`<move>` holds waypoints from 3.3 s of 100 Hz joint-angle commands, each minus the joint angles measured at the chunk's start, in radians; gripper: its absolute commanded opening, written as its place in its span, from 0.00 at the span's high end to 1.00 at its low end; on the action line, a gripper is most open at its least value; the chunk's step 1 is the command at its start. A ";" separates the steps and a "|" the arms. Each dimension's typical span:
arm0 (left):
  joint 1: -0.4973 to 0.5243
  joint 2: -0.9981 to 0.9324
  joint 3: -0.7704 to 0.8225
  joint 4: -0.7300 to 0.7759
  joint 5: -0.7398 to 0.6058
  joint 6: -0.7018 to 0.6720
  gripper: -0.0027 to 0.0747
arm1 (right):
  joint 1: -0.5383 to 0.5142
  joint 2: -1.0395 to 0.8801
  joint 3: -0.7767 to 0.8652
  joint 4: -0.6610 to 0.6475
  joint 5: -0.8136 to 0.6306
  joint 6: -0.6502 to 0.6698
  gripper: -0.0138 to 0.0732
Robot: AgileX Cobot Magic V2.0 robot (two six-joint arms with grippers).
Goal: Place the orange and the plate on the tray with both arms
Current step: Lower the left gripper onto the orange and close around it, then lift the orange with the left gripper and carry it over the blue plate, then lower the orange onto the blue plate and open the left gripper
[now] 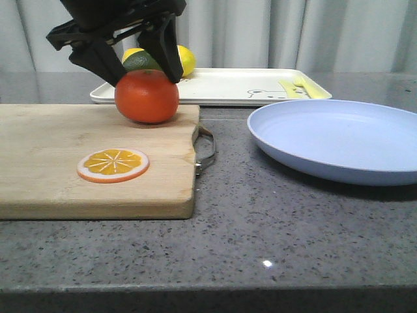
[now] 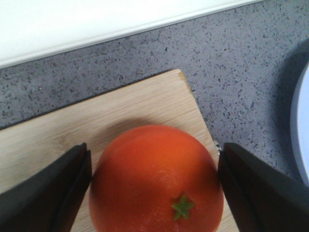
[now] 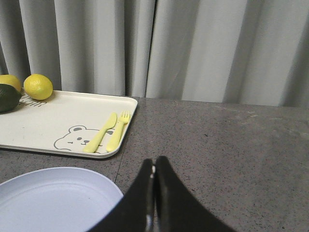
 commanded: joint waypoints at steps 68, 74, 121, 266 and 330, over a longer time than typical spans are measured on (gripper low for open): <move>-0.008 -0.036 -0.115 -0.059 0.101 0.005 0.97 | -0.006 0.014 -0.034 0.000 -0.085 -0.002 0.92; -0.010 -0.036 -0.154 -0.087 0.109 0.005 0.97 | -0.006 0.014 -0.034 0.000 -0.085 -0.002 0.92; -0.195 0.057 -0.333 -0.159 -0.019 0.025 0.97 | -0.006 0.014 -0.034 0.000 -0.084 -0.002 0.92; -0.309 0.349 -0.808 -0.190 0.264 0.079 0.41 | -0.006 0.014 -0.033 0.000 -0.084 -0.002 0.92; -0.309 0.401 -0.804 -0.156 0.395 0.079 0.19 | -0.006 0.014 -0.033 0.000 -0.084 -0.002 0.92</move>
